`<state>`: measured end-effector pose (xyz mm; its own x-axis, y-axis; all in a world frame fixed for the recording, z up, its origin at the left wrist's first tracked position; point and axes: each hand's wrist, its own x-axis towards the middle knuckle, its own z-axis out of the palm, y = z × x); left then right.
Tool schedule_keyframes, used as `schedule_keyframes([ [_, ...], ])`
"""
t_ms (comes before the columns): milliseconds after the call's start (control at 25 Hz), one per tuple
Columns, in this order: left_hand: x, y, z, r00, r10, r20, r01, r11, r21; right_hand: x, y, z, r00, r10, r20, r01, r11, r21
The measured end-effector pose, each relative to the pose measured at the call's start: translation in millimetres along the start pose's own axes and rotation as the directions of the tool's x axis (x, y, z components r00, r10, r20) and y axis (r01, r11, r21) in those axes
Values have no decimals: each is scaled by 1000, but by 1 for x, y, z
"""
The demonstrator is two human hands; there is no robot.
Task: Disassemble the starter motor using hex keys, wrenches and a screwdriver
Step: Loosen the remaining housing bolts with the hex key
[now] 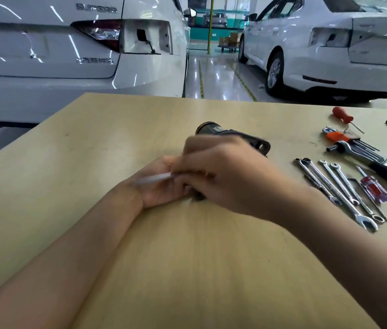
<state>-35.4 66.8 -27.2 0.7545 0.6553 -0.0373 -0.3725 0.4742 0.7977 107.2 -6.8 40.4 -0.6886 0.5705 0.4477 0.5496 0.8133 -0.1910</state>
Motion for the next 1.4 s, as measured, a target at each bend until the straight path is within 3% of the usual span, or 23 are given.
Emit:
schedule_keyframes([
  [40, 3, 1, -2, 999, -22, -39, 22, 1000, 5, -3, 8, -6, 967, 170, -190, -122, 963, 242],
  [80, 6, 3, -4, 993, -8, -114, 17, 997, 72, -5, 15, -14, 879, 384, -281, -193, 827, 528],
  [160, 11, 1, -10, 975, 56, -217, -28, 991, 129, -20, 27, -23, 701, 660, -269, -185, 533, 826],
  [240, 15, -3, -7, 977, 89, -194, -71, 992, 101, -34, 38, -21, 580, 801, -148, -197, 315, 928],
  [320, 15, -5, -5, 969, 102, -225, -82, 992, 95, -38, 40, -16, 513, 854, -91, -196, 220, 956],
  [440, 14, -3, -2, 966, 117, -233, -85, 986, 145, -42, 41, -14, 466, 881, -79, -157, 171, 973],
  [680, 10, 5, -2, 922, 280, -267, -178, 919, 351, -42, 39, -12, 485, 872, -64, -153, 156, 976],
  [960, 11, 3, -1, 884, 337, -324, -218, 910, 353, -40, 39, -12, 487, 872, -55, -166, 154, 974],
  [1400, 10, 4, 0, 884, 317, -343, -192, 916, 352, -40, 39, -11, 469, 883, -22, -136, 97, 986],
])
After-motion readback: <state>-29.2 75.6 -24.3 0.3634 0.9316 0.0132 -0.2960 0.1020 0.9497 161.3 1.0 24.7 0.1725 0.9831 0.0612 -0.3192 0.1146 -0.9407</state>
